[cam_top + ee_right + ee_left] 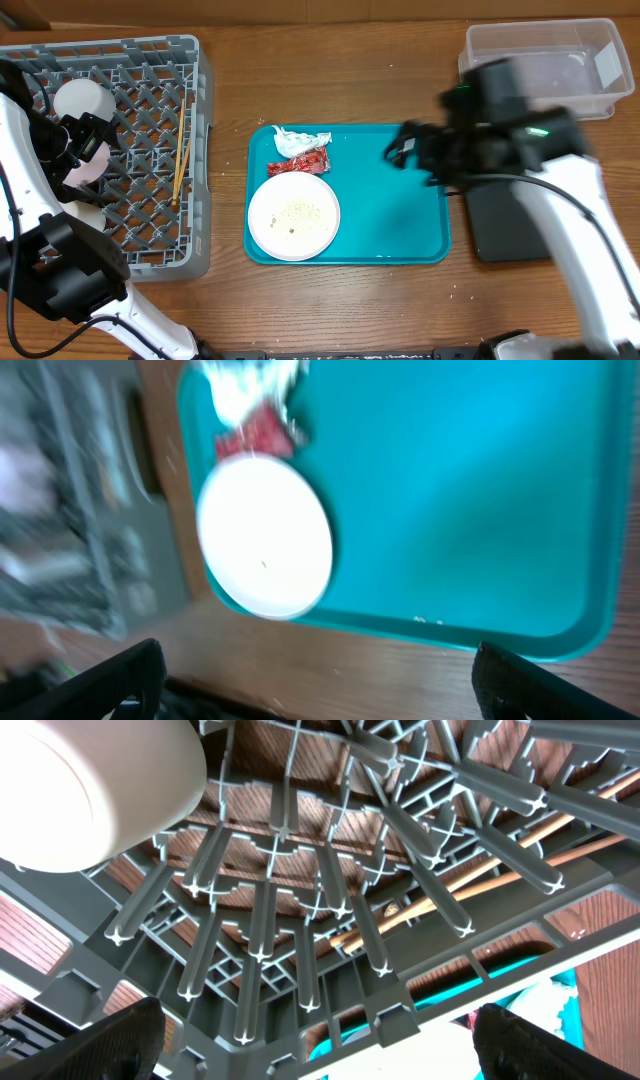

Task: Sort waste into correct bins and load items into the dishwasher
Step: 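Move the right gripper to the white rice plate and grasp its rim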

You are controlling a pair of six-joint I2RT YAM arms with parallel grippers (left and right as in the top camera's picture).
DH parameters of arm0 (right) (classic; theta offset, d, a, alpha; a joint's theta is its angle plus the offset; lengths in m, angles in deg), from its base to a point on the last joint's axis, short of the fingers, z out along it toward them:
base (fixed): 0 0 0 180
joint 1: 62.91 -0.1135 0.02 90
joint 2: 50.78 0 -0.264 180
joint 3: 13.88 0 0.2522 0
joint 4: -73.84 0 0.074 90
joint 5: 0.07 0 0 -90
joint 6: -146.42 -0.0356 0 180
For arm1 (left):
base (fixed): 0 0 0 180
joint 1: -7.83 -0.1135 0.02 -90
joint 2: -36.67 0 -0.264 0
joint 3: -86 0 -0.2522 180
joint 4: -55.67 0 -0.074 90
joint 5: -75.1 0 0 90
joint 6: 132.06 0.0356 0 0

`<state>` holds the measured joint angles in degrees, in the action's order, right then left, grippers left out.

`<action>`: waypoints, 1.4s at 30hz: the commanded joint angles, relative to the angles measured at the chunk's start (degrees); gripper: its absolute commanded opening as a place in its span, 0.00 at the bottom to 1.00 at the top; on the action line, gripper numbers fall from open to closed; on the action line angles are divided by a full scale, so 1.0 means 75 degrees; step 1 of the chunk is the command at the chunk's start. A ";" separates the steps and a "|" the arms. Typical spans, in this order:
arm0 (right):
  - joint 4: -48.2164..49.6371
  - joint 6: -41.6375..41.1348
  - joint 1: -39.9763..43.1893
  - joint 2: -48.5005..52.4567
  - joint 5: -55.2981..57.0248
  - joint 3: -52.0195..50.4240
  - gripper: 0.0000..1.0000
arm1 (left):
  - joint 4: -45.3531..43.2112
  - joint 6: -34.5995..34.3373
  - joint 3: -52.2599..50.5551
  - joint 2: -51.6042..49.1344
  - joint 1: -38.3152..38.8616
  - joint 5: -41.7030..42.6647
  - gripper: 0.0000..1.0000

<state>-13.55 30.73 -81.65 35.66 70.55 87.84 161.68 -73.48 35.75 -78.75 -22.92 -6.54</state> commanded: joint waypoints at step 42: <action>0.1979 -0.0650 -0.2381 0.4301 0.0402 0.0006 0.04 | -0.0026 -0.0070 0.0122 0.0006 0.0023 0.0026 1.00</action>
<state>0.39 26.40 -99.01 67.41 73.61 87.99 161.54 -73.48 35.75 -78.75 -22.92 -6.54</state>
